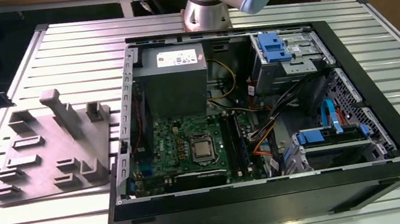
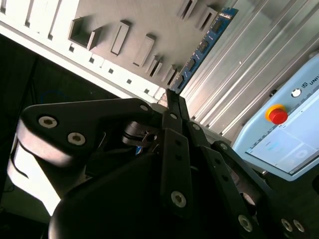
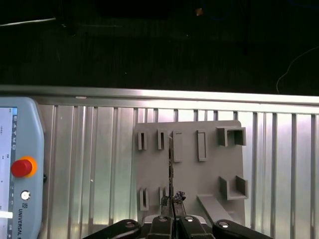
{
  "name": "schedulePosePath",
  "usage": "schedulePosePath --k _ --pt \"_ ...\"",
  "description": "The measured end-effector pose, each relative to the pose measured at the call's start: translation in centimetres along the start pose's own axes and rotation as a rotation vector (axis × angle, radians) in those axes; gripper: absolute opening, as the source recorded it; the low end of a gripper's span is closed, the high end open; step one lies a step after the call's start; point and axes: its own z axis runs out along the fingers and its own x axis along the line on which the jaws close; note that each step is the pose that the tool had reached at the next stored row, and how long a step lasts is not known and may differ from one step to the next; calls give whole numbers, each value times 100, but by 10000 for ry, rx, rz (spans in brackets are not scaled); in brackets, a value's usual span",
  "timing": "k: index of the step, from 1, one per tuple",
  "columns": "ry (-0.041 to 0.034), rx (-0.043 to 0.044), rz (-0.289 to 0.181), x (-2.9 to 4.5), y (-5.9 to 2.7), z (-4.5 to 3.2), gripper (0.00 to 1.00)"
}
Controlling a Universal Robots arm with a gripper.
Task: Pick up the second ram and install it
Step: 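Pick up the second ram and move it above second insertion slot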
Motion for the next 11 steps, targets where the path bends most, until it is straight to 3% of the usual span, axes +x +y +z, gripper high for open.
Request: schedulePosePath --k 4,11 --pt "-2 2 1 1 -74 2 11" --pt "-4 2 1 6 -331 1 11"
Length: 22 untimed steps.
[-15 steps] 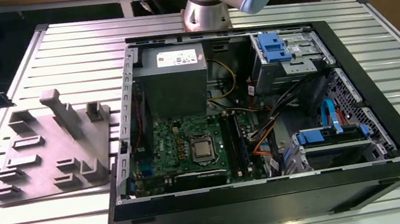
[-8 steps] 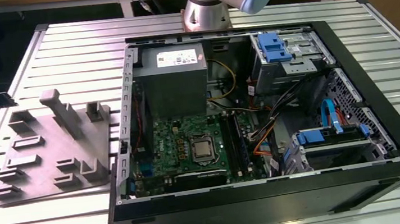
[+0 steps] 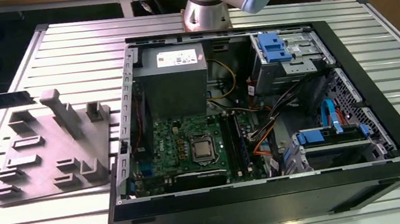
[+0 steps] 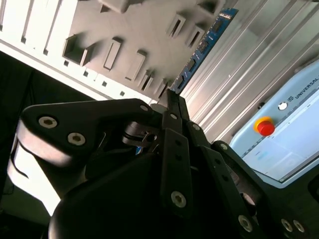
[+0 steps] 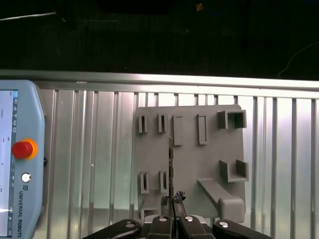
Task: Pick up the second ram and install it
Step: 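Pick up the second ram and move it above second insertion slot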
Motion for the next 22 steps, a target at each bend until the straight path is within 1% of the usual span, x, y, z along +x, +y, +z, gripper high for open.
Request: schedulePosePath --k 22 --pt "-31 2 -2 21 -1002 -2 11"
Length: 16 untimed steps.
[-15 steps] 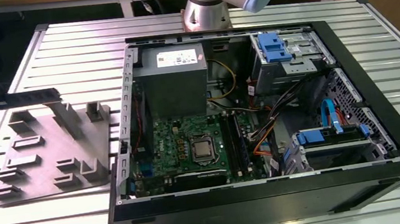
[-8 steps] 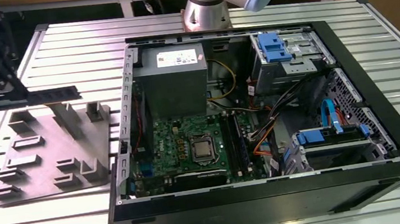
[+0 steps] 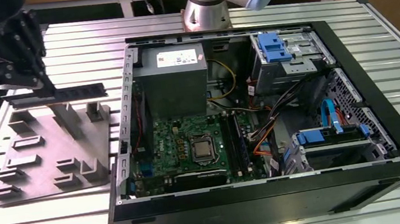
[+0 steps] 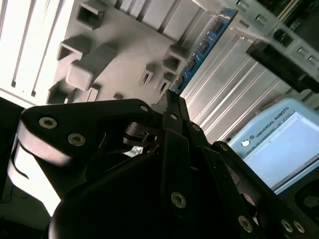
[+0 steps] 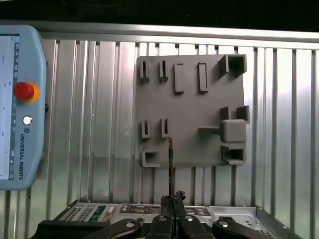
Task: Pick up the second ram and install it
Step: 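Pick up the second ram and move it above second insertion slot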
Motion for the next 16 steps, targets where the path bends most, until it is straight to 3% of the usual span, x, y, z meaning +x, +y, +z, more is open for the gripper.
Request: schedulePosePath --k 16 --pt "-9 0 0 15 -726 2 11"
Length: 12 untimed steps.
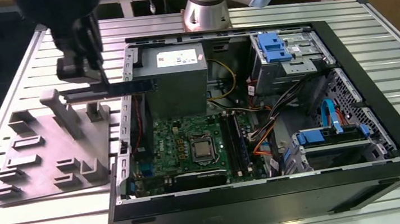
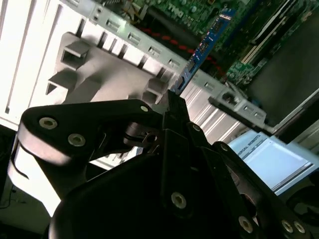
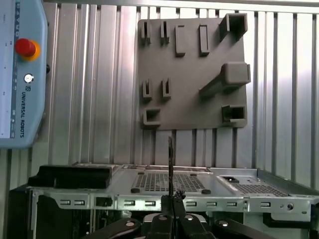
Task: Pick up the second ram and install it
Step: 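Pick up the second ram and move it above second insertion slot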
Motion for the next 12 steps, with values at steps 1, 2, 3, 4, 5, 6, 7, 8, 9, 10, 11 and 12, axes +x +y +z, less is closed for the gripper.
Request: schedulePosePath --k 1,2,3,4,5,6,7,8,9,10,11,12 --pt "1 -1 1 1 -45 0 11" --pt "1 -1 2 2 -89 0 11" --pt "1 -1 1 3 -139 0 11" --pt "0 0 0 4 -181 2 11" --pt "0 0 1 5 -230 2 11" --pt "0 0 1 6 -275 3 11" --pt "0 0 1 7 -320 4 11" --pt "0 -1 1 8 -365 4 11" --pt "1 -1 0 9 -410 4 11" --pt "1 -1 2 10 -455 5 11" --pt "1 -1 2 10 -500 5 11" --pt "0 -1 0 11 -545 6 11"
